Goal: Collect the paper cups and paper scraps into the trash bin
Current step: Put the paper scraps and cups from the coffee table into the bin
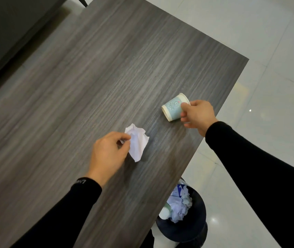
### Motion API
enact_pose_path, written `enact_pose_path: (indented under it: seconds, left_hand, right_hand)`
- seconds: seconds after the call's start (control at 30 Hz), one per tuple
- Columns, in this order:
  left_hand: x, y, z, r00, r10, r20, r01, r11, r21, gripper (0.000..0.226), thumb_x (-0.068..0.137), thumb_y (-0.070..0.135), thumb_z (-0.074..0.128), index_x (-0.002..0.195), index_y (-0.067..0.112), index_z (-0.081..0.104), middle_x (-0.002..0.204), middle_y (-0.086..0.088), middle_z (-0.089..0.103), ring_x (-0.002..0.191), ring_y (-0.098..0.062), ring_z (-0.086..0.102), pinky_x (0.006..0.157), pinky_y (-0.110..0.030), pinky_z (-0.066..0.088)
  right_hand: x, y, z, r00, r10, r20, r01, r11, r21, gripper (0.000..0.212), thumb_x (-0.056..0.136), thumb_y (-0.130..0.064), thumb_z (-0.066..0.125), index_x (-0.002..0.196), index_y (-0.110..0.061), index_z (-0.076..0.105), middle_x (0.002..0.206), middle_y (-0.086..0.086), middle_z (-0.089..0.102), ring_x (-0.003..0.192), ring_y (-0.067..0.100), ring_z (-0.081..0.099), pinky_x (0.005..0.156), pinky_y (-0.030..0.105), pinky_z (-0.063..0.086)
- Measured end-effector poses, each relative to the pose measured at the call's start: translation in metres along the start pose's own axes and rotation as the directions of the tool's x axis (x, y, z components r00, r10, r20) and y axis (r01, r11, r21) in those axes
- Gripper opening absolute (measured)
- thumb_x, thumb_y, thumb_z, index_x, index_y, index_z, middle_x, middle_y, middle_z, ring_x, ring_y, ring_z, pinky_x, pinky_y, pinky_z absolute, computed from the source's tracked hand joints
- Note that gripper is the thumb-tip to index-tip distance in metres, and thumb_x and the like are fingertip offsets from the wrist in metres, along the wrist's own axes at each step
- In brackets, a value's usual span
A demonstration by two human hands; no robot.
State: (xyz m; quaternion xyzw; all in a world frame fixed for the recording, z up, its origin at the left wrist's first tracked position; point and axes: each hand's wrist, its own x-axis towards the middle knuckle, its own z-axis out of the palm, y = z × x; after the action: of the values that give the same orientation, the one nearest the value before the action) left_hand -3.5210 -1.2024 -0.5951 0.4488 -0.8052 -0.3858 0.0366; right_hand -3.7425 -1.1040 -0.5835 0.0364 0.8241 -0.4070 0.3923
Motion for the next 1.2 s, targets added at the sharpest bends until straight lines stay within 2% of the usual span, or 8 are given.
enact_pose_path:
  seconds: [0.13,0.23,0.37,0.53,0.7,0.87,1.07,1.2]
  left_hand:
    - [-0.03,0.009,0.013,0.998,-0.061,-0.004,0.061,0.997,-0.057,0.01,0.079,0.014,0.067,0.085,0.018,0.073,0.081,0.006,0.068,0.065,-0.011,0.061,0.069,-0.026,0.048]
    - [-0.069,0.029,0.033,0.989,0.091,0.117,-0.095,0.995,0.031,0.008,0.08,0.02,0.065,0.082,0.021,0.073,0.08,0.006,0.07,0.068,-0.014,0.062,0.068,-0.026,0.048]
    - [-0.123,0.047,0.078,0.89,0.196,0.412,-0.277,0.95,0.146,0.021,0.087,0.028,0.051,0.091,0.021,0.07,0.091,0.006,0.068,0.083,-0.014,0.06,0.074,-0.026,0.047]
    - [-0.169,0.031,0.14,0.69,-0.083,0.719,-0.299,0.872,0.388,0.025,0.091,0.02,0.042,0.105,0.007,0.058,0.115,-0.01,0.058,0.106,-0.025,0.054,0.086,-0.031,0.042]
    - [-0.196,-0.002,0.17,0.543,-0.216,0.812,-0.225,0.894,0.388,0.042,0.09,0.017,0.045,0.132,0.01,0.048,0.142,-0.009,0.043,0.127,-0.025,0.044,0.104,-0.033,0.037]
    - [-0.204,-0.026,0.191,0.568,-0.244,0.786,-0.146,0.91,0.388,0.046,0.088,0.013,0.047,0.133,0.018,0.05,0.138,-0.006,0.051,0.123,-0.025,0.05,0.102,-0.032,0.04]
    - [-0.208,-0.05,0.223,0.556,-0.354,0.752,-0.163,0.841,0.516,0.042,0.09,0.02,0.047,0.131,0.023,0.05,0.129,-0.006,0.06,0.119,-0.027,0.054,0.099,-0.035,0.044]
    - [-0.21,-0.058,0.234,0.555,-0.359,0.751,-0.199,0.819,0.539,0.035,0.089,0.02,0.048,0.124,0.018,0.055,0.123,-0.008,0.063,0.115,-0.029,0.057,0.096,-0.037,0.046]
  right_hand:
    - [-0.027,0.027,-0.012,0.998,-0.061,0.011,0.059,0.991,0.119,0.013,0.09,-0.023,0.052,0.091,-0.011,0.056,0.056,-0.001,0.058,0.043,0.008,0.052,0.036,0.015,0.04]
    - [-0.061,0.073,-0.041,0.995,-0.085,-0.043,0.092,0.975,0.202,0.025,0.086,-0.028,0.057,0.064,-0.017,0.052,0.042,-0.008,0.052,0.036,0.009,0.044,0.036,0.017,0.033]
    - [-0.105,0.165,-0.093,0.984,0.147,-0.104,-0.121,0.968,0.219,0.025,0.083,-0.026,0.06,0.063,-0.014,0.052,0.047,-0.002,0.042,0.046,0.017,0.034,0.041,0.024,0.026]
    - [-0.134,0.257,-0.105,0.927,0.373,-0.049,-0.374,0.927,-0.02,0.019,0.083,-0.022,0.061,0.069,-0.01,0.059,0.058,0.004,0.055,0.048,0.016,0.045,0.044,0.022,0.032]
    - [-0.136,0.3,-0.077,0.875,0.457,0.158,-0.441,0.889,-0.124,0.014,0.083,-0.015,0.058,0.09,-0.004,0.063,0.08,0.011,0.064,0.052,0.014,0.05,0.037,0.014,0.035]
    - [-0.125,0.341,-0.063,0.828,0.482,0.287,-0.479,0.874,-0.084,0.05,0.084,-0.008,0.055,0.133,-0.014,0.046,0.085,0.005,0.058,0.06,0.015,0.053,0.035,0.012,0.037]
    - [-0.11,0.403,-0.071,0.802,0.58,0.14,-0.569,0.815,-0.111,0.015,0.086,-0.01,0.052,0.098,-0.018,0.048,0.084,0.009,0.057,0.069,0.024,0.058,0.055,0.03,0.049]
    - [-0.109,0.419,-0.065,0.781,0.589,0.207,-0.583,0.807,-0.092,0.017,0.083,-0.005,0.051,0.08,-0.021,0.048,0.064,0.004,0.047,0.052,0.019,0.045,0.048,0.026,0.035]
